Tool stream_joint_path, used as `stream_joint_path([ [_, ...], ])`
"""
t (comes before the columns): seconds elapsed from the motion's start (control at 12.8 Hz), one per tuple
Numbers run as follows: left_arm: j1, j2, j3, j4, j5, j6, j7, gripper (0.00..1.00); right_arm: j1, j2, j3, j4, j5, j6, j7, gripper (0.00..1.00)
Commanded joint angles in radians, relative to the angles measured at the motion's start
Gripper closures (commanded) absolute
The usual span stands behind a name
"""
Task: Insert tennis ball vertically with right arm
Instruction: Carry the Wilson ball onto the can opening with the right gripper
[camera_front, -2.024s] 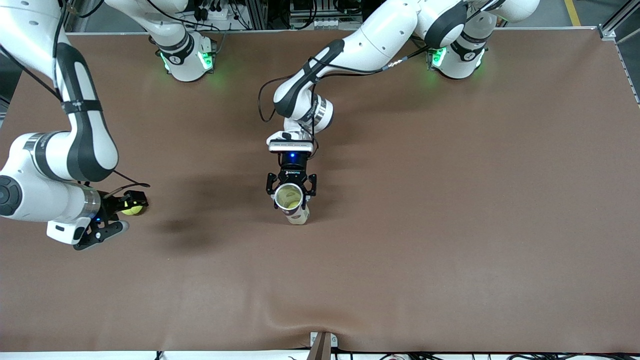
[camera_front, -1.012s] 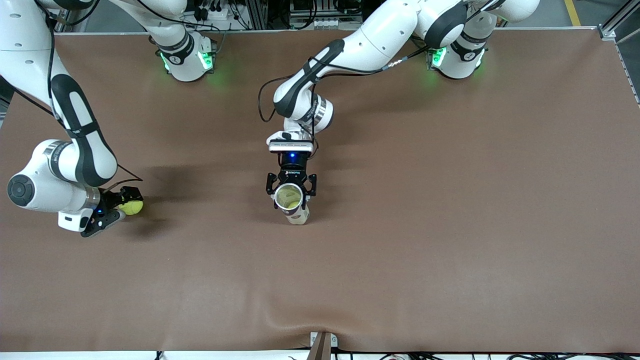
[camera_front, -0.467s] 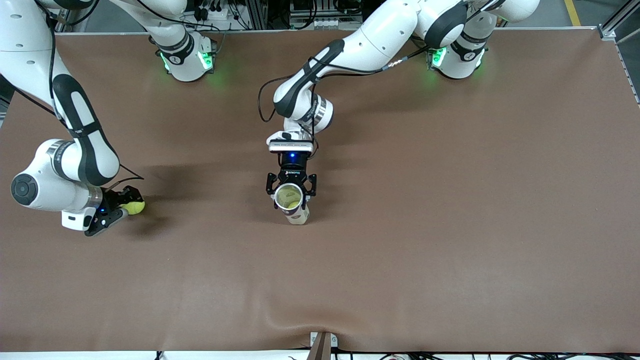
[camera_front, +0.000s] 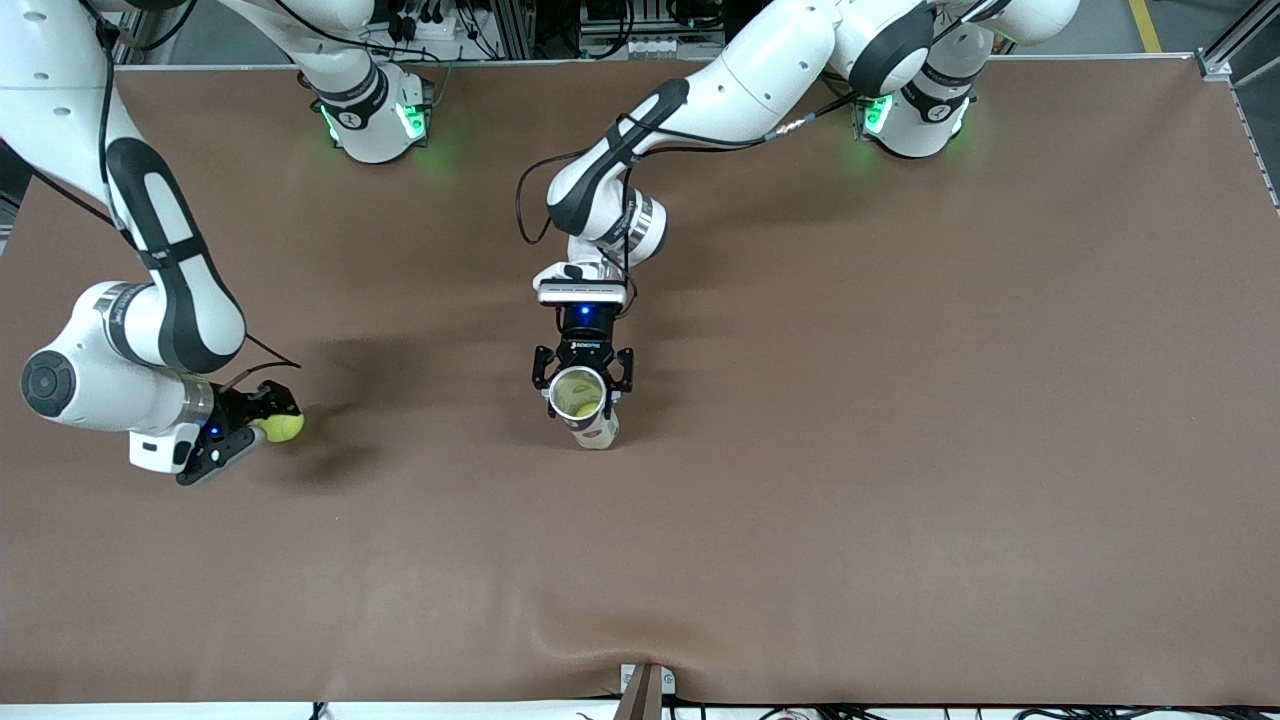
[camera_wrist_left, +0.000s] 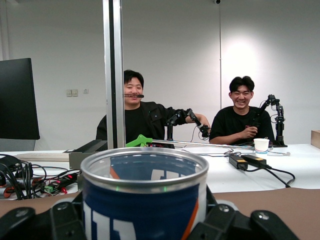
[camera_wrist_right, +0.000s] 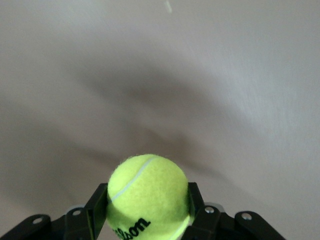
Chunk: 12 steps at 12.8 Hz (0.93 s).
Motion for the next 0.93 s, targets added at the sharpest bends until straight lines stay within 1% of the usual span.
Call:
stream_joint_path([
  [0.0, 0.002, 0.01, -0.003, 0.015, 0.023, -0.005, -0.044, 0.2, 0.016, -0.084, 0.071, 0.016, 0.015, -0.049, 0.131, 0.97],
  [0.23, 0.001, 0.007, -0.003, 0.018, 0.023, -0.005, -0.043, 0.2, 0.038, -0.122, 0.166, 0.042, 0.015, -0.093, 0.337, 0.98],
  [0.47, 0.002, 0.009, -0.003, 0.017, 0.022, -0.003, -0.041, 0.19, 0.065, -0.13, 0.258, 0.067, 0.014, -0.095, 0.564, 0.98],
  [0.54, 0.002, 0.009, -0.003, 0.017, 0.023, -0.005, -0.041, 0.19, 0.099, -0.13, 0.268, 0.079, 0.012, -0.095, 0.647, 0.98],
  [0.86, 0.002, 0.004, -0.004, 0.02, 0.023, -0.003, -0.037, 0.19, 0.269, -0.127, 0.265, 0.163, -0.003, -0.092, 0.946, 0.99],
])
